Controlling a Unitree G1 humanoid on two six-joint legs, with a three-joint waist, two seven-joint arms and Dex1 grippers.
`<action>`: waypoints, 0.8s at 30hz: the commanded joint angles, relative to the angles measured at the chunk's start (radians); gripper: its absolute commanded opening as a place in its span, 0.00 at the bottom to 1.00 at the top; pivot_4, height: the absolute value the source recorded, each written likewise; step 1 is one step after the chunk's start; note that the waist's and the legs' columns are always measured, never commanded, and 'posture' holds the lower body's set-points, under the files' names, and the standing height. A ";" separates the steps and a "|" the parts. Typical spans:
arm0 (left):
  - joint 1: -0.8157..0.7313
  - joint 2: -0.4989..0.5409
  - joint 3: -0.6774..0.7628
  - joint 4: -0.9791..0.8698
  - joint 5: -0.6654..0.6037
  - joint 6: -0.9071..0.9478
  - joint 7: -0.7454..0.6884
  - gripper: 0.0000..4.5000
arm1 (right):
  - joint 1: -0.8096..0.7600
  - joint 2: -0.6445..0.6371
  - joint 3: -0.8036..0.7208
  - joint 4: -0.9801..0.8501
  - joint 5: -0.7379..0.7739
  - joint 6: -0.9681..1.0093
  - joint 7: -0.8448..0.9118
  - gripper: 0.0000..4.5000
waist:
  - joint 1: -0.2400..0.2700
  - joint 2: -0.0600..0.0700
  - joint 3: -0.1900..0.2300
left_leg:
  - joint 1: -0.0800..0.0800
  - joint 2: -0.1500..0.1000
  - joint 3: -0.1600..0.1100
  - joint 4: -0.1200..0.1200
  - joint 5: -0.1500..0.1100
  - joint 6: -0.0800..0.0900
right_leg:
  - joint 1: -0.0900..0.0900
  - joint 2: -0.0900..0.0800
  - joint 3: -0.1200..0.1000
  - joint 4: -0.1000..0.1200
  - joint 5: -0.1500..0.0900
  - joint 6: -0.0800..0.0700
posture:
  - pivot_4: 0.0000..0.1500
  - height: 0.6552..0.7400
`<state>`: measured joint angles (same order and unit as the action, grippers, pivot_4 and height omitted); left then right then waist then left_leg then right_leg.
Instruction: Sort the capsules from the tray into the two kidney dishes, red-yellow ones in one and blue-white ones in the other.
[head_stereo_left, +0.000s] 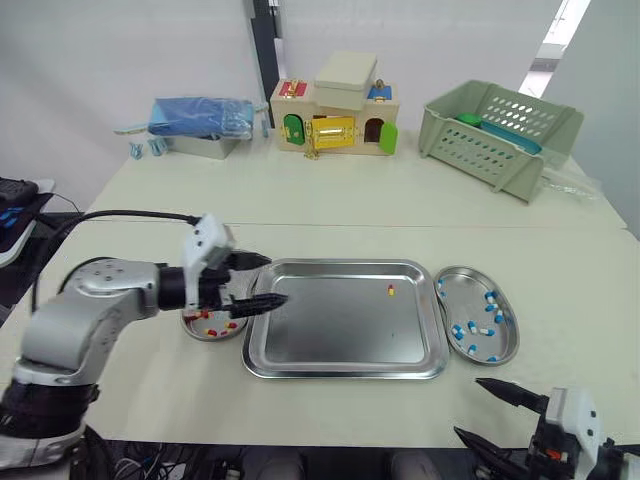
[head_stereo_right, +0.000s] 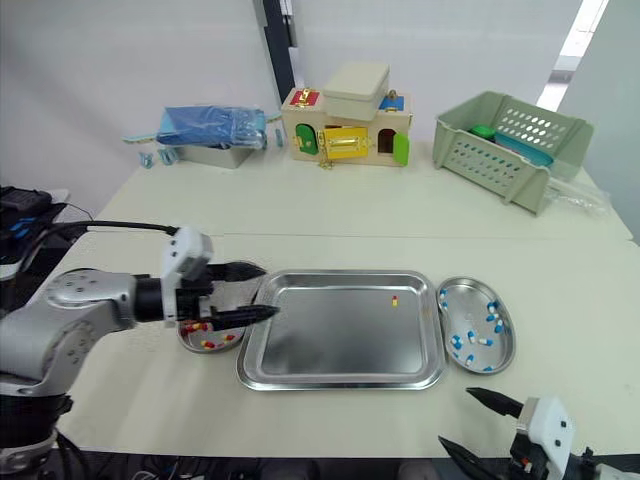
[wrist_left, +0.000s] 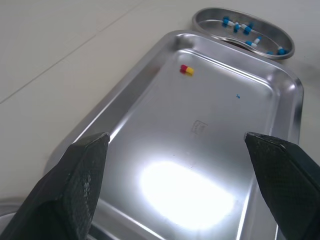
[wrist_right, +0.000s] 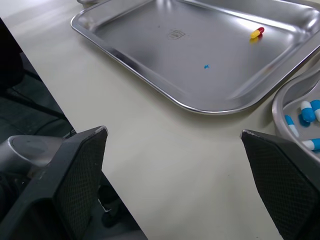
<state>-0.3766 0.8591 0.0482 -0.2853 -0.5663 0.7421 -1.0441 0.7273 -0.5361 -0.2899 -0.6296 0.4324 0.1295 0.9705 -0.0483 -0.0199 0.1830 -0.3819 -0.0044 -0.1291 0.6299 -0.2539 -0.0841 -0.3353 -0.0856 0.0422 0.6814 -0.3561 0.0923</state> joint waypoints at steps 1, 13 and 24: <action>-0.095 -0.078 -0.159 0.041 0.084 -0.079 -0.026 0.99 | -0.012 0.034 0.042 -0.022 -0.040 -0.042 -0.063 1.00 | 0.008 0.000 0.000 | 0.000 0.000 0.000 0.000 0.000 0.000 | 0.000 0.000 -0.001 0.000 0.000 0.000 | 1.00 1.00; -0.419 -0.461 -0.449 0.521 0.397 -0.350 0.031 0.99 | -0.029 0.176 0.175 -0.040 -0.150 -0.103 -0.280 1.00 | 0.013 0.000 0.000 | -0.001 -0.001 -0.001 0.001 0.000 0.000 | -0.001 0.000 -0.001 -0.001 0.000 0.000 | 1.00 1.00; -0.493 -0.604 -0.492 0.773 0.519 -0.519 -0.016 0.99 | -0.003 0.223 0.285 -0.136 -0.218 -0.106 -0.411 1.00 | 0.011 0.000 0.000 | -0.002 -0.001 -0.001 0.001 0.000 0.000 | -0.001 0.000 -0.001 -0.001 0.000 0.000 | 1.00 1.00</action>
<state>-0.8441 0.2657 -0.4344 0.4832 -0.0628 0.2528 -1.0460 0.7185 -0.3091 -0.0125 -0.7204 0.2176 0.0319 0.5753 -0.0372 -0.0201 0.1826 -0.3836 -0.0056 -0.1305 0.6308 -0.2537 -0.0843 -0.3363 -0.0856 0.0411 0.6807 -0.3562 0.0925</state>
